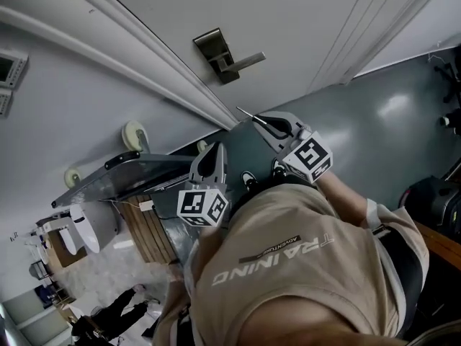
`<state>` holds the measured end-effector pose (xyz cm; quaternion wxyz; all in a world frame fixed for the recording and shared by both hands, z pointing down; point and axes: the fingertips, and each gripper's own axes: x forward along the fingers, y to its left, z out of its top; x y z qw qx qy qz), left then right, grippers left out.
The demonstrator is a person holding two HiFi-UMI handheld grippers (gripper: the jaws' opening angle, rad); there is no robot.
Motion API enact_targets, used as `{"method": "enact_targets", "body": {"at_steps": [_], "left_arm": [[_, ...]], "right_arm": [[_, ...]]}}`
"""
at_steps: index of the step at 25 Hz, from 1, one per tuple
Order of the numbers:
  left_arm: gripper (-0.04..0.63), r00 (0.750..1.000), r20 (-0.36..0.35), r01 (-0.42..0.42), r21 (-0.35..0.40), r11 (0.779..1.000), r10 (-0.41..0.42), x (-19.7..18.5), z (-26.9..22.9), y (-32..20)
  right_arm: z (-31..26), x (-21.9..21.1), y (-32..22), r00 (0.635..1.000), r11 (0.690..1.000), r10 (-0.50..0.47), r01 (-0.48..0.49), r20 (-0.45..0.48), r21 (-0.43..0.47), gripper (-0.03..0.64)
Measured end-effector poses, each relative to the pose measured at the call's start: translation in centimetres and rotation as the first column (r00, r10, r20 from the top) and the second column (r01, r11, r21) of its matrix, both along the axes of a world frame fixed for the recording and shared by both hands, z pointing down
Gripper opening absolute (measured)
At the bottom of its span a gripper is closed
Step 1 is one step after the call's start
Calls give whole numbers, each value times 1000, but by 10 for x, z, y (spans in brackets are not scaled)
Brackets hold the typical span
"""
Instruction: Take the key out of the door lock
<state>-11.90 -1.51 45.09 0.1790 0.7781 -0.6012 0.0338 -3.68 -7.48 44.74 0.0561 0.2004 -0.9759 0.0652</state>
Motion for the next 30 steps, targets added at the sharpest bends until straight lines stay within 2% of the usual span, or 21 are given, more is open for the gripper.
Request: {"method": "enact_targets", "body": {"at_steps": [4, 8, 12, 15, 18, 23, 30], "left_arm": [[6, 999, -5, -51, 88, 995, 52, 2, -27, -15], [6, 994, 32, -107, 144, 984, 104, 0, -42, -21], [6, 996, 2, -88, 130, 988, 88, -12, -39, -22], [6, 995, 13, -99, 140, 985, 99, -18, -42, -33], [6, 994, -2, -104, 144, 984, 106, -17, -44, -28], [6, 994, 20, -112, 155, 981, 111, -23, -48, -26], [6, 999, 8, -49, 153, 987, 48, -41, -44, -22]], "right_arm": [[-6, 6, 10, 999, 999, 45, -45, -18, 14, 28], [-9, 9, 8, 995, 994, 102, -101, -22, 43, 28], [-16, 14, 2, 989, 989, 145, -145, -10, 28, 28], [-33, 9, -6, 987, 983, 159, -158, -8, 92, 28], [-38, 8, -7, 984, 981, 177, -177, 10, 82, 28], [-45, -2, -5, 988, 983, 152, -151, 1, 104, 28], [-31, -4, -10, 988, 985, 149, -145, -40, 92, 28]]}}
